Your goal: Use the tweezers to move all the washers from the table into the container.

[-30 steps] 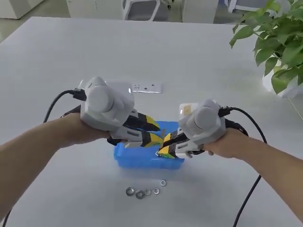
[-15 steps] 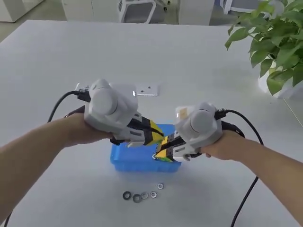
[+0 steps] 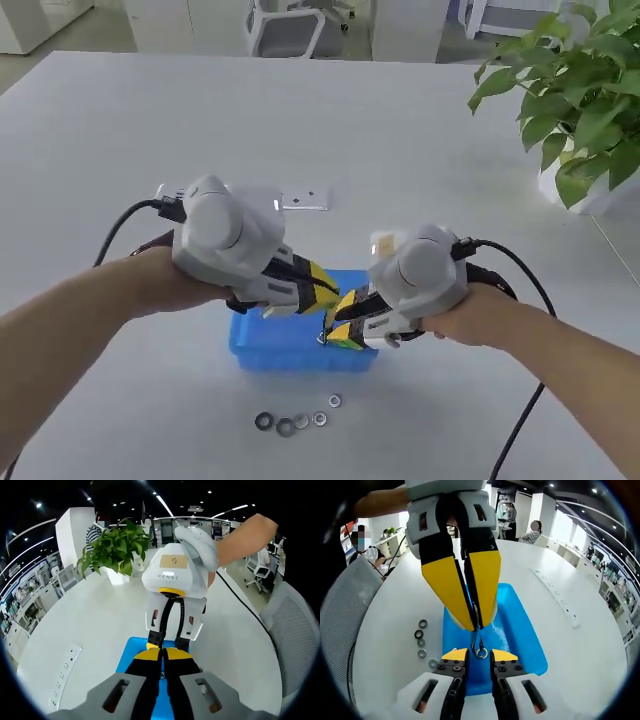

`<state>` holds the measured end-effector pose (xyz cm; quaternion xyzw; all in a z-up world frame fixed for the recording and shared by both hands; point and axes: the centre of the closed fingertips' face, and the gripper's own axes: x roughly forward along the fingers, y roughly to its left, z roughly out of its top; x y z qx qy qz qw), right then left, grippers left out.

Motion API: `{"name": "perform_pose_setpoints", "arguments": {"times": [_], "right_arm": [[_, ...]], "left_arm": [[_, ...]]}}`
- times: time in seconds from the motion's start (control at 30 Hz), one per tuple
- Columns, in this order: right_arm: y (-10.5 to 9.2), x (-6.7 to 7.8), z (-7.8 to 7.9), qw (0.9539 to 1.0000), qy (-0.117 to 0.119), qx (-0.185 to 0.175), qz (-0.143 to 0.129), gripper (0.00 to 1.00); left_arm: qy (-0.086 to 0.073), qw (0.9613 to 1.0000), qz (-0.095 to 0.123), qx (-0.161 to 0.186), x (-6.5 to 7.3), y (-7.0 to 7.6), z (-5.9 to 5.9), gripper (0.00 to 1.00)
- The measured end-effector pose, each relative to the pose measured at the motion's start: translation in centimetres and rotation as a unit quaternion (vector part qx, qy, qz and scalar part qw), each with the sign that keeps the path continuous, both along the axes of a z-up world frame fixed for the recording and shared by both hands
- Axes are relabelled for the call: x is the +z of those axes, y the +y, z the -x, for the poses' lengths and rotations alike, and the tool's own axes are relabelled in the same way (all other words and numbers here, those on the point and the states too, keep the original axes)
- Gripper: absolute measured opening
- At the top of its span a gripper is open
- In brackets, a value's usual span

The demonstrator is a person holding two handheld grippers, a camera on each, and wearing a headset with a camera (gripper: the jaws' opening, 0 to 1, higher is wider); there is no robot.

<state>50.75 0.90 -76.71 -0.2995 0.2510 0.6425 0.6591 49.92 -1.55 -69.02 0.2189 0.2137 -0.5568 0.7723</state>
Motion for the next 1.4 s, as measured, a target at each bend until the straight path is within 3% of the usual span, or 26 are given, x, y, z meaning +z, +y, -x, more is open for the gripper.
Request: {"name": "perform_pose_setpoints", "arguments": {"times": [0.93, 1.4], "right_arm": [[-3.7, 4.1, 0.3, 0.9952, -0.019, -0.085, -0.045, 0.31], [-5.1, 4.8, 1.2, 0.9925, -0.016, -0.108, -0.056, 0.37]], "left_arm": [[0.004, 0.9999, -0.002, 0.012, -0.2, 0.4, -0.7, 0.05], [-0.002, 0.9999, 0.002, 0.016, 1.2, 0.8, -0.4, 0.05]]}}
